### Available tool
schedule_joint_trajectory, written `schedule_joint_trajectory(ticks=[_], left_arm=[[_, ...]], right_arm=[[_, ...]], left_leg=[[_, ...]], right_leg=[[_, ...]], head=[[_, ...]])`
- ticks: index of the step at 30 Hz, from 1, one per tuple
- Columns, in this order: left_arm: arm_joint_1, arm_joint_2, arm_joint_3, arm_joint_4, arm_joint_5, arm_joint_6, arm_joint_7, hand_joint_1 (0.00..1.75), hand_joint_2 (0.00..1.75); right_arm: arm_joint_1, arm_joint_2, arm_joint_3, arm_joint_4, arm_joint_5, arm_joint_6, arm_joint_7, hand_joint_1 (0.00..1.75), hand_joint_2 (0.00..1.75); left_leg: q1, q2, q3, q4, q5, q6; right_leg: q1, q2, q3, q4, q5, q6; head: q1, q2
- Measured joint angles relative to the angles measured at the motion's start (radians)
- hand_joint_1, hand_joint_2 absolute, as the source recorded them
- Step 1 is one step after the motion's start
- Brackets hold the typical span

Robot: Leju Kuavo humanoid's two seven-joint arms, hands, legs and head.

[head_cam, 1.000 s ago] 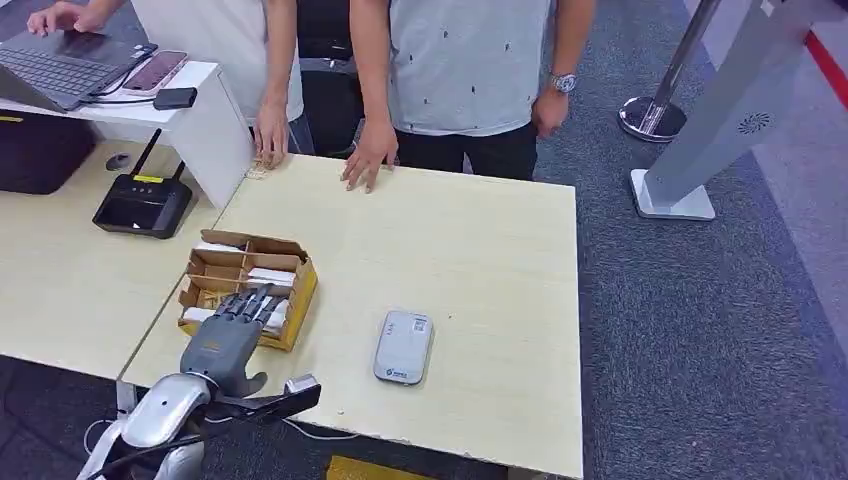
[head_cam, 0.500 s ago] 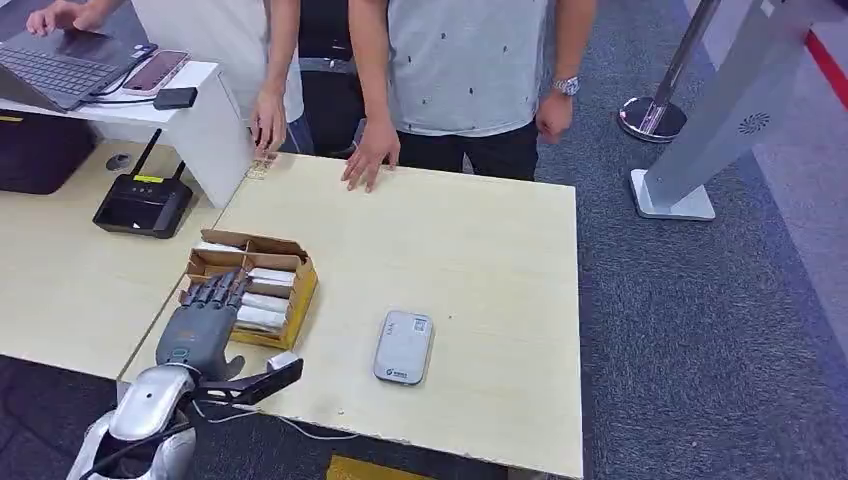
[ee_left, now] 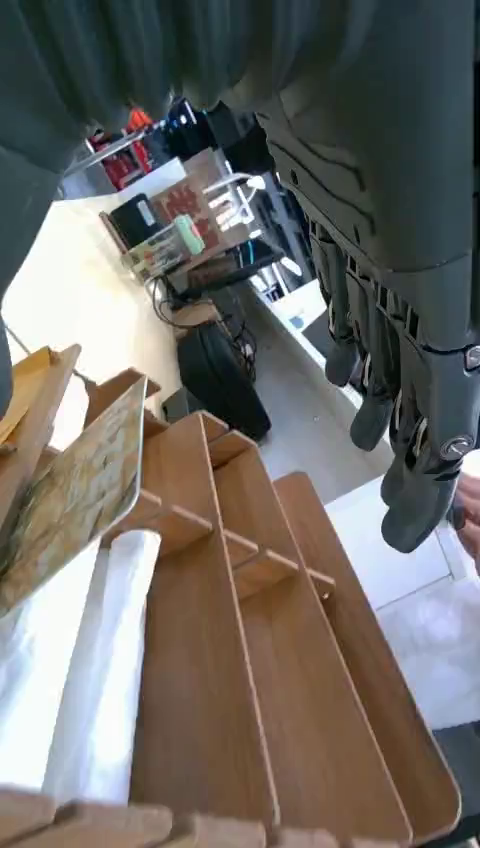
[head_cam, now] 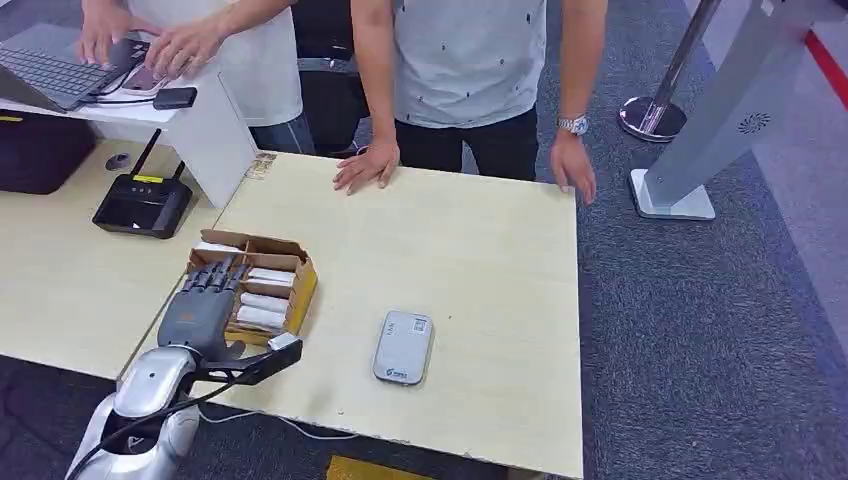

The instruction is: Pass the card to the sensor for recognition and then transmit it.

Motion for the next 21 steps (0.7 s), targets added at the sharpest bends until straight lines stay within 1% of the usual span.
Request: schedule_joint_trajectory(ticks=[6, 7, 8, 14, 21], left_arm=[[-0.009, -0.01, 0.0, 0.012, 0.0, -0.003, -0.002, 0.0, 1.75], [-0.009, -0.01, 0.0, 0.013, 0.0, -0.003, -0.002, 0.21, 1.75], [-0.01, -0.011, 0.0, 0.013, 0.0, -0.003, -0.002, 1.75, 1.75], [-0.012, -0.017, 0.0, 0.014, 0.0, -0.016, -0.002, 1.75, 1.75], [-0.013, -0.017, 0.0, 0.014, 0.0, -0.015, 0.005, 1.75, 1.75]], right_arm=[[0.0, 0.0, 0.004, 0.0, 0.0, 0.0, 0.0, 0.0, 0.0], [0.0, 0.0, 0.005, 0.0, 0.0, 0.0, 0.0, 0.0, 0.0], [0.0, 0.0, 0.005, 0.0, 0.0, 0.0, 0.0, 0.0, 0.0], [0.0, 0.0, 0.005, 0.0, -0.002, 0.0, 0.003, 0.0, 0.0], [0.0, 0.0, 0.005, 0.0, -0.003, -0.001, 0.005, 0.0, 0.0]], left_leg=[[0.0, 0.0, 0.0, 0.0, 0.0, 0.0], [0.0, 0.0, 0.0, 0.0, 0.0, 0.0], [0.0, 0.0, 0.0, 0.0, 0.0, 0.0], [0.0, 0.0, 0.0, 0.0, 0.0, 0.0], [0.0, 0.0, 0.0, 0.0, 0.0, 0.0]], right_leg=[[0.0, 0.0, 0.0, 0.0, 0.0, 0.0], [0.0, 0.0, 0.0, 0.0, 0.0, 0.0], [0.0, 0.0, 0.0, 0.0, 0.0, 0.0], [0.0, 0.0, 0.0, 0.0, 0.0, 0.0], [0.0, 0.0, 0.0, 0.0, 0.0, 0.0]], head=[[0.0, 0.0], [0.0, 0.0], [0.0, 0.0], [0.0, 0.0], [0.0, 0.0]])
